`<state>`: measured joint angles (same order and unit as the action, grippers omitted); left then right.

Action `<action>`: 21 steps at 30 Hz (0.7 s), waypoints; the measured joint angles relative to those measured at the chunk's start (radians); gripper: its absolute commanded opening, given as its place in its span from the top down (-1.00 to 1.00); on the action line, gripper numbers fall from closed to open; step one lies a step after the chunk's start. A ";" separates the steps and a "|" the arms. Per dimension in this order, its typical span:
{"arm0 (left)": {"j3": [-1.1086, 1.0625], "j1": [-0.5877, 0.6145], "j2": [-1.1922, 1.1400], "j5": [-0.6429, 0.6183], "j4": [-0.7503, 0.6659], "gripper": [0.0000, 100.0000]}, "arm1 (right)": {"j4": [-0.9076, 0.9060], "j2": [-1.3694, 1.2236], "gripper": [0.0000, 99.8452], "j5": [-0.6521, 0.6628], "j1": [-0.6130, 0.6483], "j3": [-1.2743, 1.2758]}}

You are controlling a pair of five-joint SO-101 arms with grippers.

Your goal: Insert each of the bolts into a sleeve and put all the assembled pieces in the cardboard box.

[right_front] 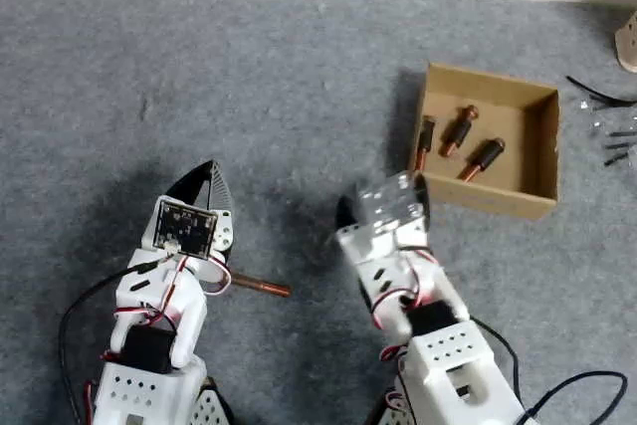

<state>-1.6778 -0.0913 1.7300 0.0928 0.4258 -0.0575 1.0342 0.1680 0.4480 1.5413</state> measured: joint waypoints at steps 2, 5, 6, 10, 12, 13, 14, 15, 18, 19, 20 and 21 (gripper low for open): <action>0.000 0.000 0.000 0.000 0.000 0.99 | 0.000 0.000 0.23 0.023 0.031 0.006; 0.000 0.000 0.000 0.000 0.000 0.99 | 0.000 0.000 0.23 0.035 0.041 0.015; 0.000 0.000 0.000 0.000 0.000 0.99 | 0.000 0.000 0.23 0.035 0.041 0.015; 0.000 0.000 0.000 0.000 0.000 0.99 | 0.000 0.000 0.23 0.035 0.046 0.015; 0.000 0.000 0.000 0.000 0.000 0.99 | 0.000 0.000 0.23 0.035 0.046 0.015; 0.000 0.000 0.000 0.000 0.000 0.99 | 0.000 0.000 0.23 0.035 0.046 0.015; 0.000 0.000 0.000 0.000 0.000 0.99 | 0.000 0.000 0.23 0.035 0.046 0.015; 0.000 0.000 0.000 0.000 0.000 0.99 | 0.000 0.000 0.23 0.035 0.046 0.015; 0.000 0.000 0.000 0.000 0.000 0.99 | 0.000 0.000 0.23 0.035 0.046 0.015; 0.000 0.000 0.000 0.000 0.000 0.99 | 0.000 0.000 0.23 0.035 0.046 0.015; 0.000 0.000 0.000 0.000 0.000 0.99 | 0.000 0.000 0.23 0.035 0.046 0.015; 0.000 0.011 0.000 0.000 0.000 0.99 | 0.000 0.000 0.23 0.035 0.046 0.015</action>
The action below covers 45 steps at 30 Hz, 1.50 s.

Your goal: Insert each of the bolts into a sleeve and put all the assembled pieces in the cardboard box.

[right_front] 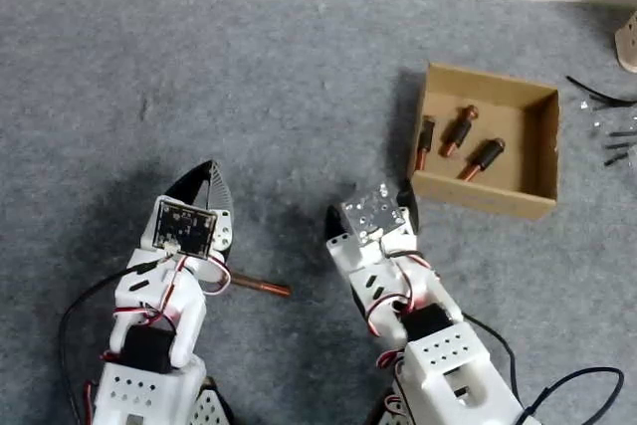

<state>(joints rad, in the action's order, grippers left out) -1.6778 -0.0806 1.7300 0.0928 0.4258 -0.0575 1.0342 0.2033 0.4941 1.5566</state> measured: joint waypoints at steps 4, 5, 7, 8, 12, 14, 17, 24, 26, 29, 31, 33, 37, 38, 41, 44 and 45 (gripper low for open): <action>0.000 0.100 0.000 -0.003 -0.029 0.99 | -0.002 0.000 0.23 0.005 0.000 0.000; 0.000 0.121 0.000 -0.017 -0.037 0.99 | -0.011 0.000 0.23 0.006 0.000 0.000; 0.000 0.147 0.000 -0.069 -0.041 0.99 | -0.023 0.000 0.23 0.006 0.000 0.000; 0.000 0.149 0.000 -0.087 -0.044 0.99 | -0.023 0.000 0.23 0.006 0.000 0.000; 0.021 0.143 0.000 -0.114 0.012 0.99 | -0.028 0.000 0.23 0.006 0.000 0.000; 0.051 0.133 0.000 -0.117 0.078 0.99 | -0.028 0.000 0.23 0.006 0.000 0.000; 0.075 0.138 0.000 -0.117 0.130 0.99 | -0.028 0.000 0.23 0.006 0.000 0.000; 0.153 0.138 -0.097 -0.117 0.190 0.99 | -0.028 0.000 0.23 0.006 -0.023 0.000; 0.207 0.138 -0.193 -0.117 0.190 0.99 | -0.028 0.000 0.23 0.006 -0.035 0.000; 0.315 0.138 -0.397 -0.117 0.198 0.99 | -0.028 0.000 0.23 0.006 -0.040 0.003; 0.385 0.138 -0.560 -0.117 0.213 0.99 | -0.028 0.000 0.23 0.006 -0.043 0.017; 0.448 0.130 -0.729 -0.118 0.218 0.99 | -0.028 0.000 0.23 0.006 -0.043 0.026; 0.555 0.087 -0.982 -0.190 0.242 0.99 | -0.028 0.000 0.23 0.006 -0.044 0.026; 0.577 0.084 -1.010 -0.230 0.259 0.99 | -0.028 0.000 0.23 0.006 -0.044 0.026; 0.624 0.089 -1.042 -0.342 0.295 0.99 | -0.028 0.000 0.23 0.006 -0.044 0.026; 0.655 0.089 -1.043 -0.364 0.356 0.99 | -0.028 0.000 0.23 0.006 -0.046 0.026; 0.660 0.089 -1.043 -0.364 0.387 0.99 | -0.028 0.000 0.23 0.006 -0.046 0.026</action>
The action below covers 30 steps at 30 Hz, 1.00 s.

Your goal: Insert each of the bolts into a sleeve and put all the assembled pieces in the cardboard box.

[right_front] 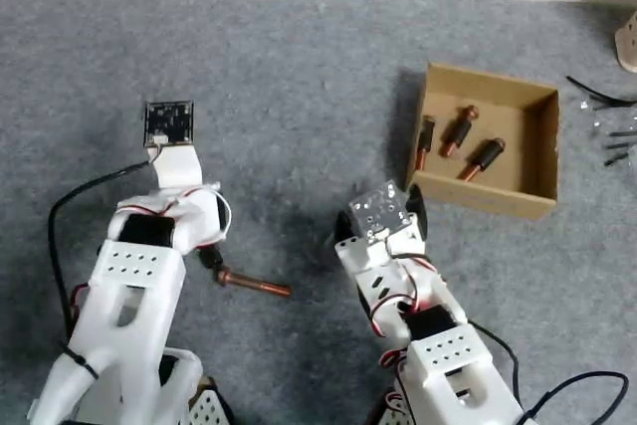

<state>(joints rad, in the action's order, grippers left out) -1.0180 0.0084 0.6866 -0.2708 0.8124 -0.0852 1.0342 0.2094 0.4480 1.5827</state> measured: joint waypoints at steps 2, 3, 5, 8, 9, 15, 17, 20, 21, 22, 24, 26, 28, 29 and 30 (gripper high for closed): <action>0.002 0.000 -0.003 0.000 0.058 0.99 | 0.000 0.000 0.23 0.000 -0.002 0.000; 0.002 0.000 -0.005 0.000 0.081 0.99 | 0.000 0.000 0.23 0.000 -0.002 0.000; -0.006 0.000 -0.006 0.000 0.095 0.99 | 0.000 0.000 0.23 0.000 -0.002 0.000; -0.040 0.000 -0.006 0.000 0.106 0.99 | 0.000 0.000 0.23 0.000 -0.002 0.000; -0.043 0.000 -0.006 0.000 0.120 0.99 | 0.000 0.000 0.23 0.000 -0.002 0.000; -0.005 0.000 -0.006 -0.014 0.288 0.91 | 0.000 0.000 0.23 0.000 -0.002 0.000; 0.014 0.000 -0.006 -0.069 0.328 0.80 | 0.000 0.000 0.23 0.000 -0.002 0.000; 0.018 0.000 -0.006 -0.126 0.344 0.65 | 0.000 0.000 0.23 0.000 -0.002 0.000; 0.018 0.000 -0.006 -0.132 0.345 0.63 | 0.000 0.000 0.23 0.000 -0.002 0.000; 0.018 0.000 -0.006 -0.138 0.345 0.62 | 0.000 0.000 0.23 0.000 -0.002 0.000; 0.018 0.000 -0.006 -0.147 0.347 0.61 | 0.000 0.000 0.23 0.000 -0.002 0.000; 0.018 0.000 -0.006 -0.170 0.347 0.61 | 0.000 0.000 0.23 0.000 -0.002 0.000; 0.018 0.000 -0.006 -0.184 0.347 0.61 | 0.000 0.000 0.23 0.000 -0.002 0.000; 0.018 0.000 -0.006 -0.187 0.347 0.61 | 0.000 0.000 0.23 0.000 -0.006 0.000; 0.018 0.000 -0.006 -0.190 0.347 0.61 | 0.000 0.000 0.23 0.000 -0.009 0.000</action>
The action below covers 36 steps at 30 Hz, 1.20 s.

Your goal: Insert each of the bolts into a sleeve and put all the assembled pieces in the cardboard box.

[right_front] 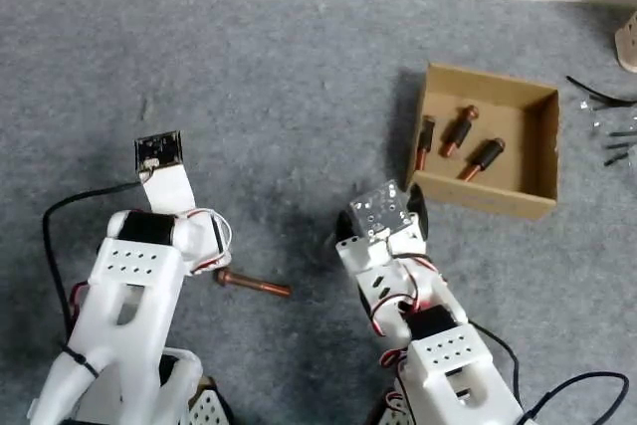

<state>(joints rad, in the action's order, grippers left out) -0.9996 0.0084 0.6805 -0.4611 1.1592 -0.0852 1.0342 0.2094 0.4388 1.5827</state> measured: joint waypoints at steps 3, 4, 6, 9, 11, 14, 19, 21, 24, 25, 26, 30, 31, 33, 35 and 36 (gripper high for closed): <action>-0.040 0.000 0.000 0.000 -0.055 0.61 | 0.000 0.000 0.23 0.000 -0.002 0.000; -0.063 0.000 0.000 0.000 -0.089 0.61 | 0.000 0.000 0.23 0.000 -0.002 0.000; -0.100 0.000 0.000 0.000 -0.152 0.61 | 0.000 0.000 0.23 0.000 -0.002 0.000; -0.130 0.000 0.000 0.000 -0.221 0.62 | 0.000 0.000 0.23 0.000 -0.003 0.000; -0.140 0.000 -0.002 0.000 -0.247 0.62 | 0.000 0.000 0.23 0.000 -0.005 0.000; -0.153 0.000 -0.014 0.000 -0.279 0.62 | 0.000 0.000 0.23 0.000 -0.018 0.000; -0.146 0.000 -0.135 0.000 -0.298 0.62 | 0.000 0.000 0.23 0.000 -0.038 0.000; -0.120 0.000 -0.204 0.000 -0.299 0.62 | 0.000 0.000 0.23 0.000 -0.041 0.000; -0.078 0.000 -0.292 0.000 -0.299 0.62 | 0.000 0.000 0.23 0.000 -0.041 0.000; -0.064 0.000 -0.313 -0.002 -0.299 0.62 | 0.000 0.000 0.23 0.000 -0.043 0.000; -0.051 0.000 -0.334 -0.002 -0.301 0.62 | 0.000 0.000 0.23 0.000 -0.044 0.000; -0.011 0.021 -0.379 -0.002 -0.301 0.62 | 0.000 0.000 0.23 0.000 -0.044 0.000; -0.003 0.034 -0.384 -0.002 -0.301 0.62 | 0.000 0.000 0.23 0.000 -0.044 0.000; 0.003 0.049 -0.385 -0.002 -0.302 0.62 | 0.000 0.000 0.23 0.000 -0.044 0.000; 0.005 0.058 -0.391 -0.002 -0.316 0.62 | 0.000 0.000 0.23 0.000 -0.044 0.000; 0.005 0.061 -0.391 -0.002 -0.330 0.62 | 0.000 0.000 0.23 0.000 -0.044 0.000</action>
<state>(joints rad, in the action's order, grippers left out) -0.9950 0.0698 0.2892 -0.4626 0.8293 -0.0852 1.0342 0.2094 0.3943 1.5827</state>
